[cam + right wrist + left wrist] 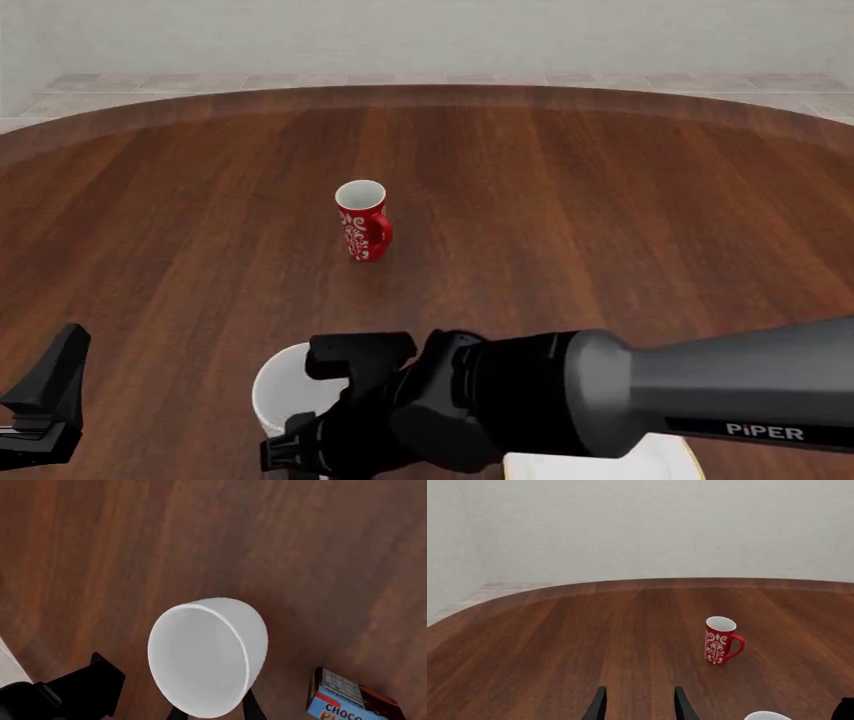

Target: Put the white mug on the plate.

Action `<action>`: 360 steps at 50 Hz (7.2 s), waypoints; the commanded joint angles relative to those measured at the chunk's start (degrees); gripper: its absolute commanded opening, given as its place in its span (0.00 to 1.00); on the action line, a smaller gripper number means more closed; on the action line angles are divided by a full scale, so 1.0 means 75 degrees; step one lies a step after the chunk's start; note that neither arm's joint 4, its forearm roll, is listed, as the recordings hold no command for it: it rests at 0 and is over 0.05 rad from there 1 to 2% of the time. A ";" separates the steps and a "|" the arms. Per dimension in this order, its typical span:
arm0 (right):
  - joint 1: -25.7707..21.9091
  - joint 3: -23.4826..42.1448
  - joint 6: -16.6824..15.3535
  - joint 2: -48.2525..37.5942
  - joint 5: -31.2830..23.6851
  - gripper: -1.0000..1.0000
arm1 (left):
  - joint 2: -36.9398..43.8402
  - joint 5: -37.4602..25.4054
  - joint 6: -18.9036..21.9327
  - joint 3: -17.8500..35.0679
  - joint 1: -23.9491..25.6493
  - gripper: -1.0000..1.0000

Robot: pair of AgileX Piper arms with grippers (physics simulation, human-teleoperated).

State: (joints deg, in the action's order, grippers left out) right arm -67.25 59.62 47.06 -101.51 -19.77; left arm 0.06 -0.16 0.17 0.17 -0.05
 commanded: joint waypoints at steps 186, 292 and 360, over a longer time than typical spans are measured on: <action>0.2699 -0.3448 -0.1130 0.8262 -0.4549 0.00 | 0.0014 0.0019 -0.0002 -0.0005 0.0005 1.00; 0.2743 -0.4914 -0.1254 0.7367 -0.3346 0.00 | 0.0014 0.0018 -0.0001 -0.0005 0.0006 1.00; 0.3213 -0.3629 -0.1924 0.8509 -0.5225 1.00 | 0.0014 0.0019 -0.0001 -0.0005 0.0005 1.00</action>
State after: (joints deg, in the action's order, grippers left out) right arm -43.94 29.03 33.92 -40.38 -54.38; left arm 0.06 -0.16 0.17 0.17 -0.05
